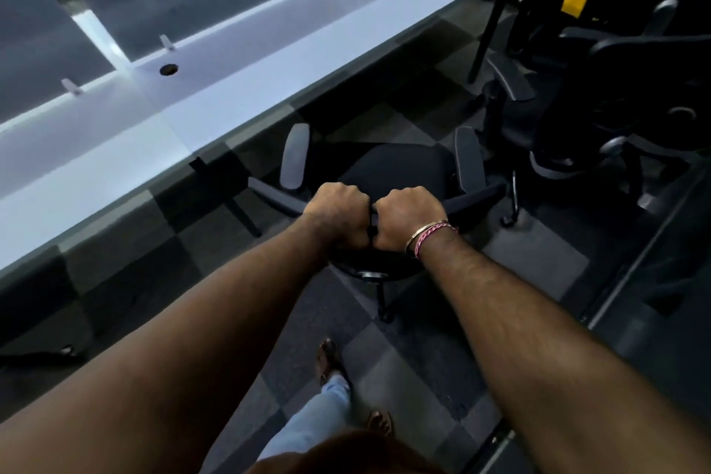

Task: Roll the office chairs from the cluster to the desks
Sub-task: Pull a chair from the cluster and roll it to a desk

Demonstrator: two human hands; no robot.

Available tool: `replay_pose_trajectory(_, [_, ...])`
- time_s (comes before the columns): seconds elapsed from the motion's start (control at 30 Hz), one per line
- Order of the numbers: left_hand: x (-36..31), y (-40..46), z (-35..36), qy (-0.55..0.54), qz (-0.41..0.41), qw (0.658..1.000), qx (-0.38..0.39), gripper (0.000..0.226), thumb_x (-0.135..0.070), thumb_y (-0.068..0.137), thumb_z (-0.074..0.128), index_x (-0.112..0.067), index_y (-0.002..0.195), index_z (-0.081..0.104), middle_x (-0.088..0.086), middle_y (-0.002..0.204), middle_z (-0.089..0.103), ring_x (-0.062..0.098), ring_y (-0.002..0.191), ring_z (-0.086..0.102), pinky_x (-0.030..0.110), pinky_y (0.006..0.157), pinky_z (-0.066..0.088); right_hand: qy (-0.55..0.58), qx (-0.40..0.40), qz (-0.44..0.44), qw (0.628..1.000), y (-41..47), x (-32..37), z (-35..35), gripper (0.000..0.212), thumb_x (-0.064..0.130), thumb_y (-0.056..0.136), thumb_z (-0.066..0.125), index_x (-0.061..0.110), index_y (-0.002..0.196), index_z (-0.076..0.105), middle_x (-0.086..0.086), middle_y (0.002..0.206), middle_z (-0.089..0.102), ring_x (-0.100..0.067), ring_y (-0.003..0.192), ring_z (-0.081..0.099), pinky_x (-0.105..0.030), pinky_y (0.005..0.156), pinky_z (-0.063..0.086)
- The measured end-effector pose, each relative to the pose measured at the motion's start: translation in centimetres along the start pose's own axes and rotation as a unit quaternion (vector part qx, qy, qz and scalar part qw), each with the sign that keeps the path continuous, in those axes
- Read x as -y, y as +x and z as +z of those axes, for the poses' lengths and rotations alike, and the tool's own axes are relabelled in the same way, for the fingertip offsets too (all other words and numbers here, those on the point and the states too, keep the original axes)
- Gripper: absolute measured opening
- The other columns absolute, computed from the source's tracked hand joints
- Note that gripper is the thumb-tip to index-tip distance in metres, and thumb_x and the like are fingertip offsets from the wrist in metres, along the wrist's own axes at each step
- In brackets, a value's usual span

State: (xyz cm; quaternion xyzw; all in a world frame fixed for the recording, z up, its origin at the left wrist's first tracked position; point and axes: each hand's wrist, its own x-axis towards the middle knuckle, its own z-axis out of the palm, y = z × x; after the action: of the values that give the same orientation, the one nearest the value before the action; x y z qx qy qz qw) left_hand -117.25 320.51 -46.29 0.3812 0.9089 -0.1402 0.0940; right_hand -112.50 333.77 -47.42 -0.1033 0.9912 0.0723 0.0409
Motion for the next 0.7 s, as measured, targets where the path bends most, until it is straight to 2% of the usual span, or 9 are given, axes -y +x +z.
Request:
replay_pose_trajectory(0.17, [3.8,-0.1,0.6,-0.044,-0.019,0.999,0.018,0.034,-0.048,0.086,0.055,-0.023,0.064,0.044,-0.004,0.066,0.047,0.023,0.063,0.052,0.034,0.062,0.047,-0.006,0.002,-0.038,0.999,4.0,1.3,-0.6,0.025,0.050,0.073,0.056,0.027,0.078,0.064,0.002,0.074,0.065,-0.023,0.070,0.065,-0.031,0.058,0.038])
replay_pose_trajectory(0.27, [6.3,0.5,1.0,-0.058,-0.038,0.997,0.029,0.031,-0.050,0.085,0.055,-0.023,0.068,0.053,-0.003,0.068,0.055,0.022,0.062,0.056,0.036,0.063,0.054,0.000,0.006,-0.056,0.998,6.8,1.8,-1.0,0.028,0.052,0.071,0.058,0.027,0.083,0.066,0.002,0.080,0.067,-0.025,0.076,0.067,-0.032,0.061,0.039])
replay_pose_trajectory(0.37, [8.3,1.1,1.5,-0.068,-0.061,0.995,0.033,0.030,-0.051,0.083,0.054,-0.024,0.072,0.059,-0.004,0.071,0.061,0.019,0.061,0.057,0.037,0.062,0.055,0.001,-0.001,-0.078,0.997,9.3,2.2,-1.4,0.029,0.051,0.071,0.060,0.028,0.086,0.068,0.002,0.084,0.068,-0.025,0.080,0.067,-0.032,0.062,0.038])
replay_pose_trajectory(0.7, [12.9,3.1,2.4,-0.068,-0.126,0.989,0.031,0.033,-0.053,0.081,0.053,-0.023,0.076,0.065,-0.002,0.073,0.064,0.023,0.065,0.062,0.037,0.062,0.056,-0.002,-0.018,-0.141,0.990,16.3,2.7,-1.8,0.030,0.053,0.071,0.059,0.028,0.086,0.068,0.002,0.082,0.067,-0.024,0.077,0.067,-0.032,0.062,0.038])
